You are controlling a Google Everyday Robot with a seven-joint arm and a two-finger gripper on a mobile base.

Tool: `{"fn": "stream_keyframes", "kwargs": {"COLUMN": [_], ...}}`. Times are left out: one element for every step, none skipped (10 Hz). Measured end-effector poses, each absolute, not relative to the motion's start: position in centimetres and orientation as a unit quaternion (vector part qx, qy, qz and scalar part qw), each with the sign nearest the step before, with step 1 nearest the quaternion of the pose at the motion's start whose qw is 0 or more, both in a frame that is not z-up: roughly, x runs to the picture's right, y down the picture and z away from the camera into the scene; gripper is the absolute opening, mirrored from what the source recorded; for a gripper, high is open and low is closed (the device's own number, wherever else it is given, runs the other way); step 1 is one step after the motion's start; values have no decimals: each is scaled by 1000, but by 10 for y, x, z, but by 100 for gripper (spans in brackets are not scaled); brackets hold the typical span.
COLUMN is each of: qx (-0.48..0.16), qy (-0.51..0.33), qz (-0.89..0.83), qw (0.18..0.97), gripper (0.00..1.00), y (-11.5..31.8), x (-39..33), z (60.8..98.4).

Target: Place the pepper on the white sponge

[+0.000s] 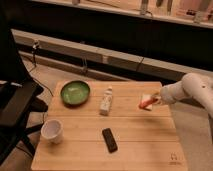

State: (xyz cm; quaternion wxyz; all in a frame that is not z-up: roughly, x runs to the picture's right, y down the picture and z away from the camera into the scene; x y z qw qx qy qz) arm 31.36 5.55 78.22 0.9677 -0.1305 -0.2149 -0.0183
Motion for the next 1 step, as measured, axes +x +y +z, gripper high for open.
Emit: {"fn": "stream_keyframes", "kwargs": {"qx": [-135], "qy": [-212], "qz": [-24], "qw": [968], "gripper": [0], "y": [58], "x": [313], "z": [781]}}
